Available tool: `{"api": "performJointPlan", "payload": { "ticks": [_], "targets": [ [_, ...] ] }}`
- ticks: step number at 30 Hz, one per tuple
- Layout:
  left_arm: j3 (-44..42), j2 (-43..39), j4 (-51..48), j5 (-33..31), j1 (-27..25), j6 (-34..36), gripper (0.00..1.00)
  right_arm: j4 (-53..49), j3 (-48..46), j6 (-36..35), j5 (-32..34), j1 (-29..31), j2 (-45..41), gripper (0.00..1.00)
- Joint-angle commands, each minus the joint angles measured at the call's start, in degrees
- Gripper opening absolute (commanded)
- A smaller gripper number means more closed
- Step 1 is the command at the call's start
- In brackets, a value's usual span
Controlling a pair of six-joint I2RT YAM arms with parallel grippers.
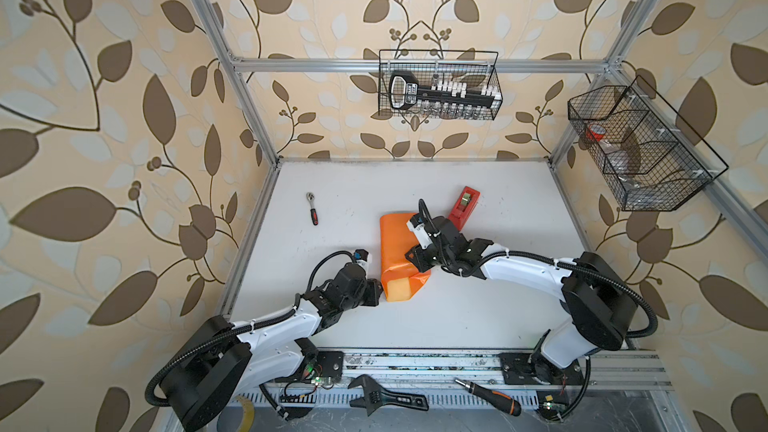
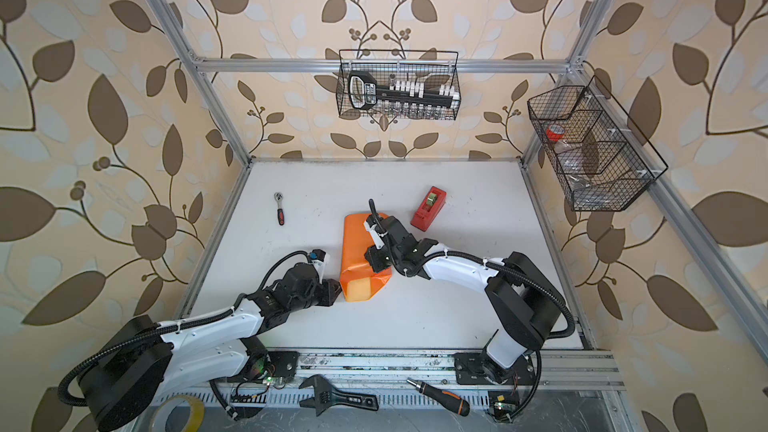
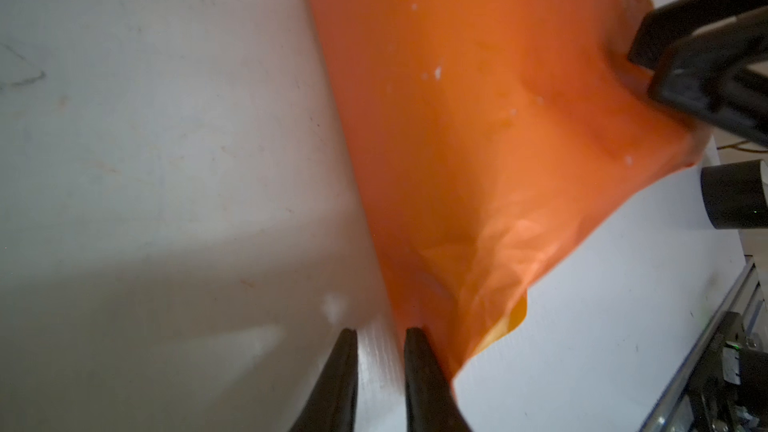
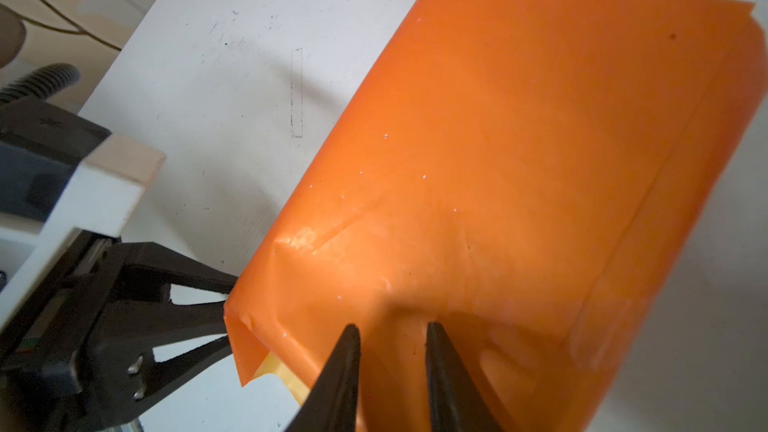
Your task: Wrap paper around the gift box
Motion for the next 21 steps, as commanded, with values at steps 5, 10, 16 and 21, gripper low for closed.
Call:
{"api": "performJointPlan", "payload": {
  "ticks": [5,10,16,21],
  "targets": [
    [-0.37,-0.88,4.21,1.92,-1.26,1.09,0.22,-0.48,-2.17,-1.20,-0.39,-0.28,1.18,0.28],
    [-0.08,-0.70,5.58,1.36,-1.74,0.87,0.21,0.12,-2.83,-1.07,-0.39,-0.26,1.21,0.27],
    [0.28,0.56,7.94,0.77,-2.37,0.65,0.19,0.61,-3.18,-0.86,-0.55,-0.28,1.39,0.27],
    [0.90,2.64,9.97,-0.05,-3.46,1.14,0.17,0.72,-3.38,-0.81,-0.48,-0.24,1.38,0.26]
  ]
}}
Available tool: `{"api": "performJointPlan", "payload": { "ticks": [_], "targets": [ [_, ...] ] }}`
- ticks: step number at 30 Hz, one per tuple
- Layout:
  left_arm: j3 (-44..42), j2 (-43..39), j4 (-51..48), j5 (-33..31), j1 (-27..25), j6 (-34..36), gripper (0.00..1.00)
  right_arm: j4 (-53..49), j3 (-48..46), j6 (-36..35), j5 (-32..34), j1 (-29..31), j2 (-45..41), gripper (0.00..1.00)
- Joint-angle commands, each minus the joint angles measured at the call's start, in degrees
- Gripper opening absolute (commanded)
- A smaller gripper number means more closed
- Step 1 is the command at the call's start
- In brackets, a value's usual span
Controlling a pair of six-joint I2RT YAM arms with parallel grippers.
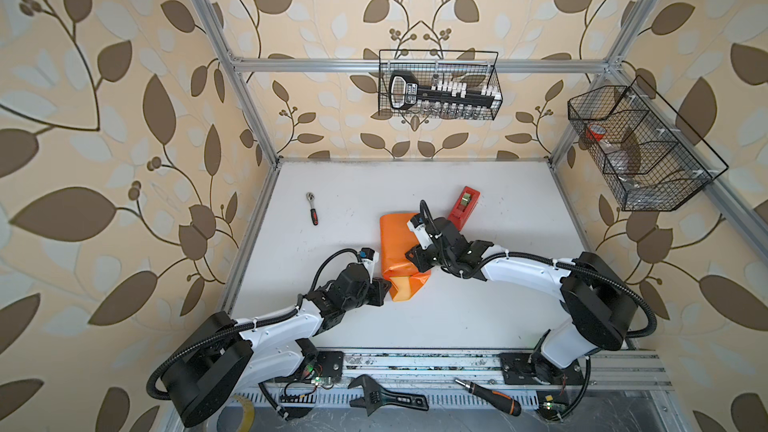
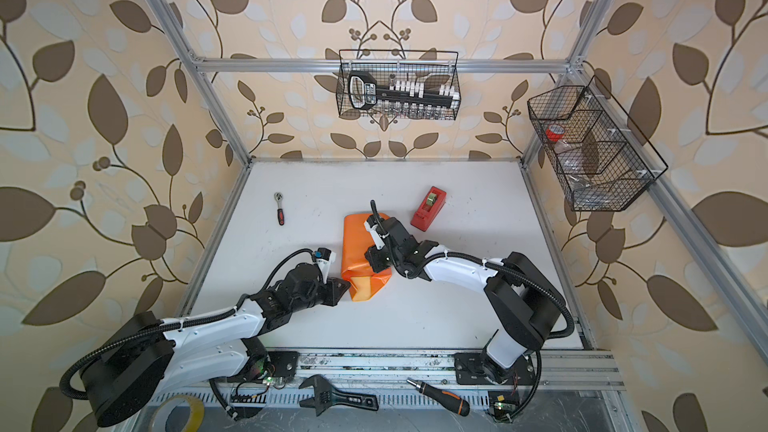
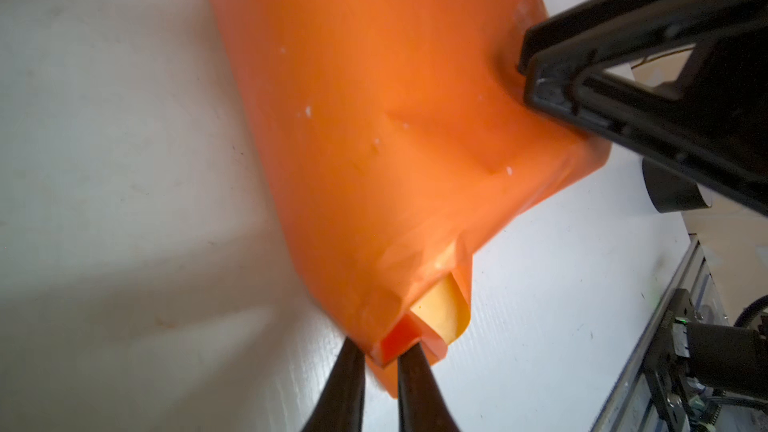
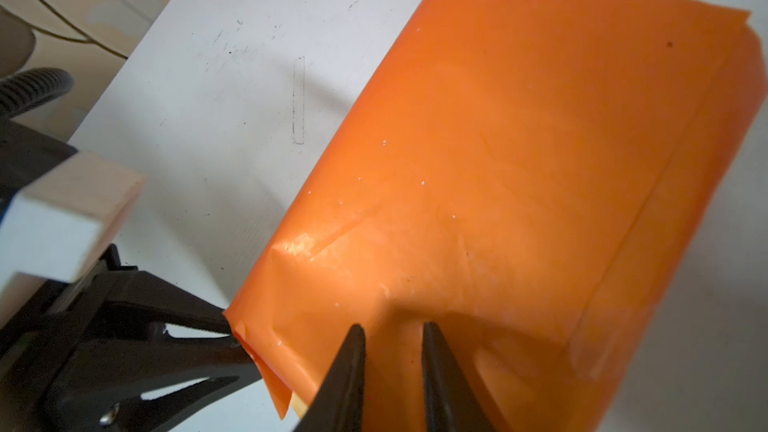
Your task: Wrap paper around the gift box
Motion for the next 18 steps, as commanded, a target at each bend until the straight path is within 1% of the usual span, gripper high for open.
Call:
{"api": "performJointPlan", "payload": {
  "ticks": [1,7,18],
  "targets": [
    [0.83,1.27,4.04,-1.39,-0.89,0.96,0.17,-2.26,-1.91,-0.79,-0.46,-0.16,1.36,0.26],
    [0.56,2.80,7.68,-3.24,-2.22,0.56,0.15,-1.92,-2.46,-0.66,-0.21,-0.13,1.27,0.25],
    [0.86,7.55,13.94,-8.13,-4.22,0.25,0.17,-1.38,-2.93,-0.35,-0.40,-0.17,1.39,0.24]
  ]
}}
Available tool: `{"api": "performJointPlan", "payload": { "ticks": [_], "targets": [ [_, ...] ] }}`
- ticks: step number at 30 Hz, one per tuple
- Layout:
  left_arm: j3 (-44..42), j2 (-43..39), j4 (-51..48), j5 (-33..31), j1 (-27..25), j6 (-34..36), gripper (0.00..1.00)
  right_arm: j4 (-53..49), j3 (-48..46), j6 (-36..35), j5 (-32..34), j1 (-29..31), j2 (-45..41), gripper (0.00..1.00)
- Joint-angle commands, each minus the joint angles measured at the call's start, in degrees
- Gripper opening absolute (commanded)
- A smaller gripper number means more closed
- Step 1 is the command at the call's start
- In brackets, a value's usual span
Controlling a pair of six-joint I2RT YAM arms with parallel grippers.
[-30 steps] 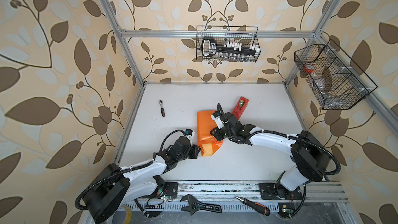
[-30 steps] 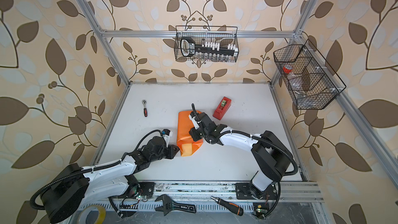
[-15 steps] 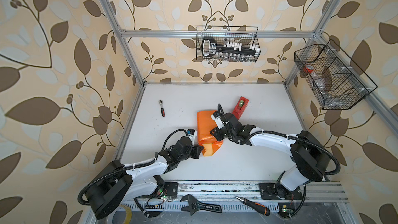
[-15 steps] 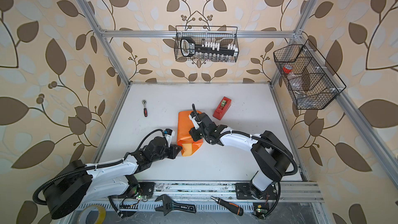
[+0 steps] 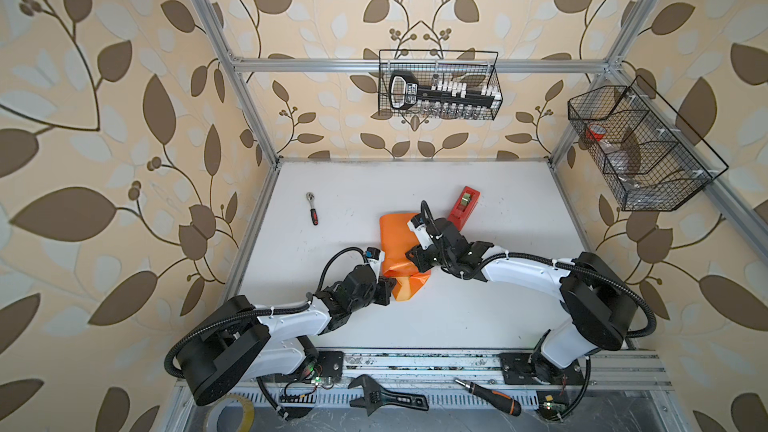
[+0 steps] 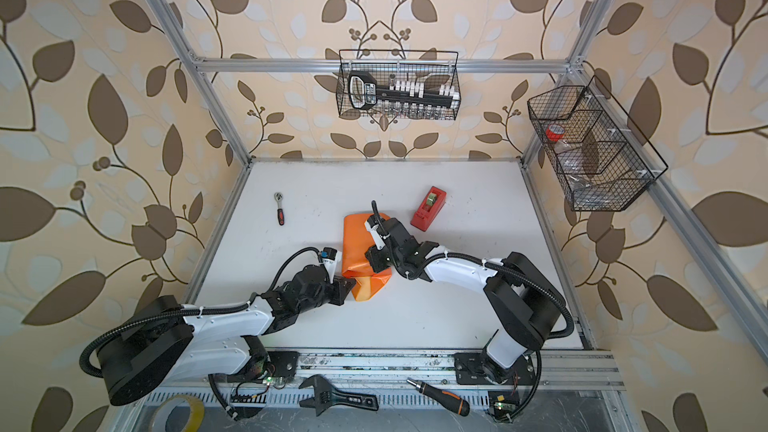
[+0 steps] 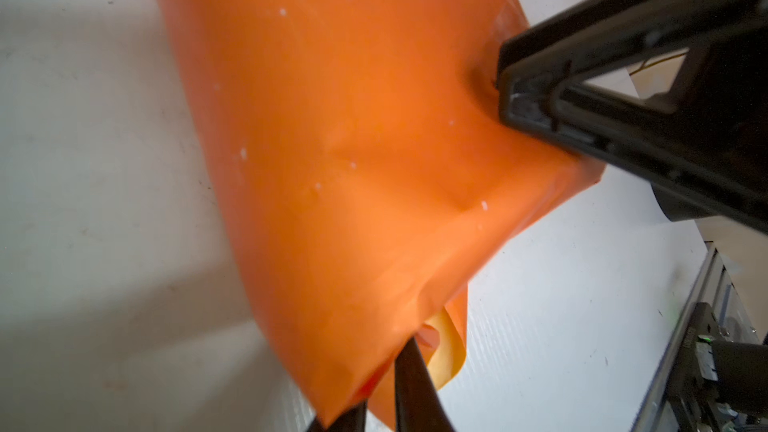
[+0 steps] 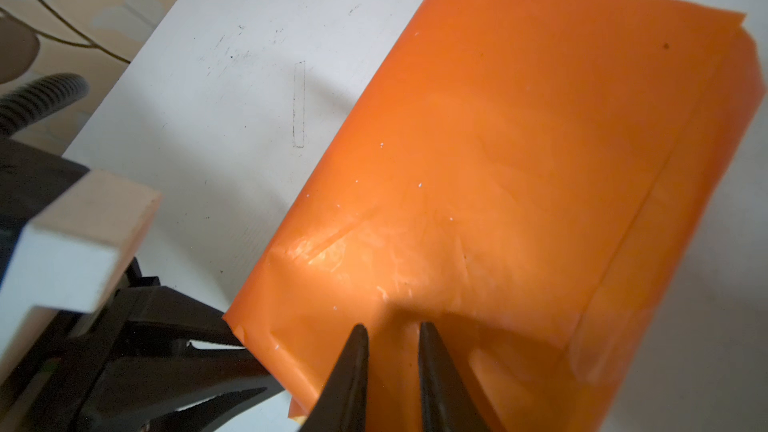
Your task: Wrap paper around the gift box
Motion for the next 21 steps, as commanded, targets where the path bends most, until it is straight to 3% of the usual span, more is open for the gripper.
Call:
{"api": "performJointPlan", "payload": {
  "ticks": [1,21],
  "targets": [
    [0.80,1.26,4.94,-2.80,-0.97,0.38,0.17,-2.88,-2.19,-0.37,-0.39,-0.05,1.52,0.24],
    [1.14,10.68,12.99,-6.47,-1.78,2.09,0.22,-2.81,-2.40,-0.49,-0.21,-0.05,1.71,0.22]
  ]
}}
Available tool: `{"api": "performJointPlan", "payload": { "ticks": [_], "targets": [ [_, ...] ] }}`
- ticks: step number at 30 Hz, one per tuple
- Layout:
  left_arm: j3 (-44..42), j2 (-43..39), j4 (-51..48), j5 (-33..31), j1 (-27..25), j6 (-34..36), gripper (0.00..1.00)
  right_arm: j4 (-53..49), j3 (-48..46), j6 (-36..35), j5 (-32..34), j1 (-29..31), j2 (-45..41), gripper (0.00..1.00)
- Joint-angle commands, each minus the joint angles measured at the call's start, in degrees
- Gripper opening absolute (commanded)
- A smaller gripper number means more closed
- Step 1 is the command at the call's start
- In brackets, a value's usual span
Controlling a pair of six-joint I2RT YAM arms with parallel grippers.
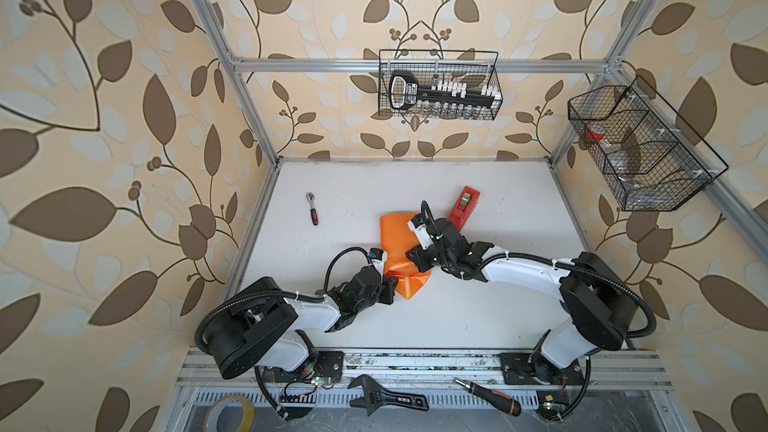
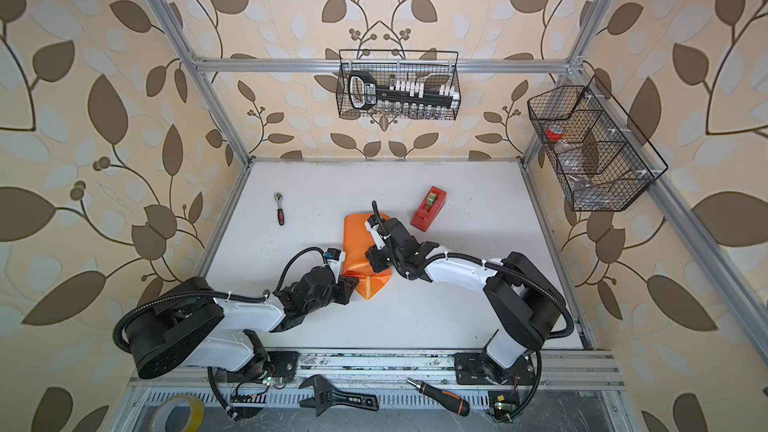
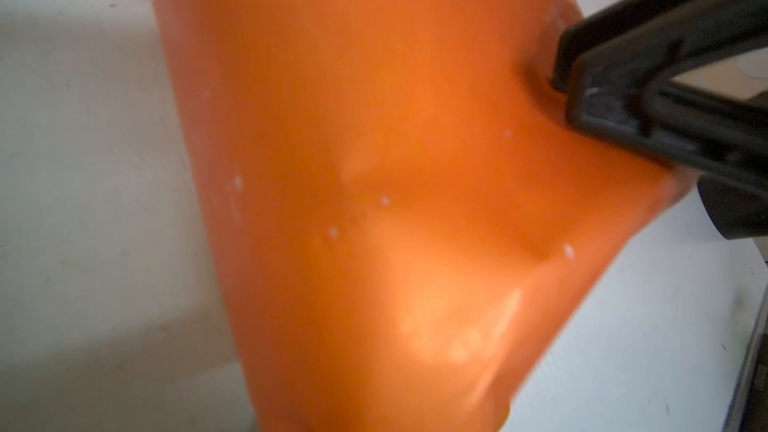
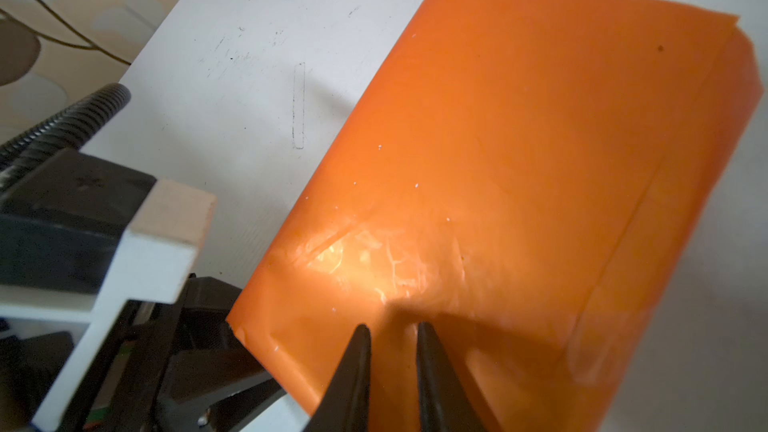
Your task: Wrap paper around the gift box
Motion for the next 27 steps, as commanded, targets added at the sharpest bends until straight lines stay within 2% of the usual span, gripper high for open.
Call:
{"api": "performJointPlan", "payload": {
  "ticks": [1,14,27],
  "targets": [
    [1.09,0.93,3.74,-2.35,-0.61,1.67,0.23,-3.33,-2.11,-0.61,-0.15,-0.01,1.71,0.22],
    [-0.16,2.03,4.16,-3.77,-0.77,2.74,0.27,-3.27,-2.46,-0.63,-0.19,-0.08,1.58,0.21],
    [-1.70,0.20,0.46,-6.63,-5.36,5.93,0.19,-3.32,-2.50,-0.56,-0.15,-0.34,1.71,0.21]
  ]
}}
